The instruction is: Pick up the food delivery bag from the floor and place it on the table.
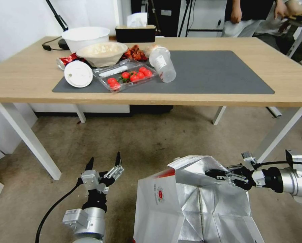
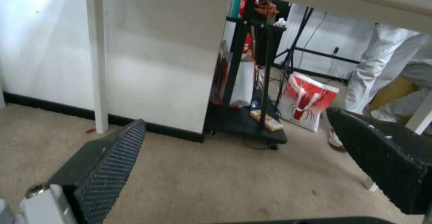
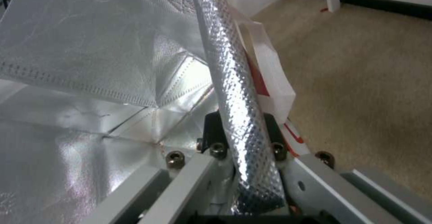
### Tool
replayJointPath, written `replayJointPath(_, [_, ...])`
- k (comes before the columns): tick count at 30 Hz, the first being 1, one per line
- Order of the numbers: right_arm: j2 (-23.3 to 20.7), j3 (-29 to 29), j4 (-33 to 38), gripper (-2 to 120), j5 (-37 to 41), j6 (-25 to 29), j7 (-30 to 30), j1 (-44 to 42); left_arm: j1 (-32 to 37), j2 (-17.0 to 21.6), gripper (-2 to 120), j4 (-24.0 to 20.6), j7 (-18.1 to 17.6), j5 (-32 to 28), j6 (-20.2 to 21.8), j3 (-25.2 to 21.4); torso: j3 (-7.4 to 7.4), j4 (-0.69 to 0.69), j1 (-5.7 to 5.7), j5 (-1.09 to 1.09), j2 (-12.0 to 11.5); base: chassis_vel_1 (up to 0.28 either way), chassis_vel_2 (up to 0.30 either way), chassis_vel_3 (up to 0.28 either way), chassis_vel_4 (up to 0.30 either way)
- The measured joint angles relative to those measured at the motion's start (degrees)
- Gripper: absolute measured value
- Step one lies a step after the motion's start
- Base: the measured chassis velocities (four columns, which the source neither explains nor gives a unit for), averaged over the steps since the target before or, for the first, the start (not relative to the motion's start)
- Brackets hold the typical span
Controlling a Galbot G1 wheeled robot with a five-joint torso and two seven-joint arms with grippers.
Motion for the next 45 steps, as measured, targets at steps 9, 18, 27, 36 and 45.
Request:
replayJointPath(9, [0.2, 0.2, 0.1, 0, 0.0, 0.1, -0.1, -0.1, 0.1, -0.2, 100, 0.0, 0.0, 0.0, 0.0, 0.1, 1.23, 0.00, 0.61, 0.00, 1.8, 0.000, 0.000, 0.000, 0.000])
replayJointPath(18, [0.0, 0.2, 0.1, 0, 0.1, 0.1, -0.3, 0.1, 0.0, -0.3, 100, 0.3, -0.1, 0.0, 0.0, 0.1, 2.82, 0.00, 1.45, 0.00, 4.3, 0.000, 0.000, 0.000, 0.000])
replayJointPath(27, [0.0, 0.2, -0.1, 0, 0.1, 0.1, -0.6, 0.0, -0.2, -0.3, 100, 0.6, -0.1, 0.1, 0.0, 0.1, 4.22, 0.00, 2.11, 0.00, 6.3, 0.000, 0.000, 0.000, 0.000])
replayJointPath(36, [0.2, 0.0, -0.3, 0, 0.0, 0.2, -0.7, 0.0, -0.2, -0.3, 100, 0.9, -0.1, 0.1, 0.0, 0.1, 5.59, 0.00, 2.96, 0.00, 8.6, 0.000, 0.000, 0.000, 0.000])
replayJointPath(45, [0.0, 0.0, -0.4, 0, -0.1, 0.4, -1.0, 0.1, -0.4, -0.3, 100, 1.0, 0.0, 0.2, 0.1, 0.2, 6.74, 0.00, 3.62, 0.00, 10.4, 0.000, 0.000, 0.000, 0.000])
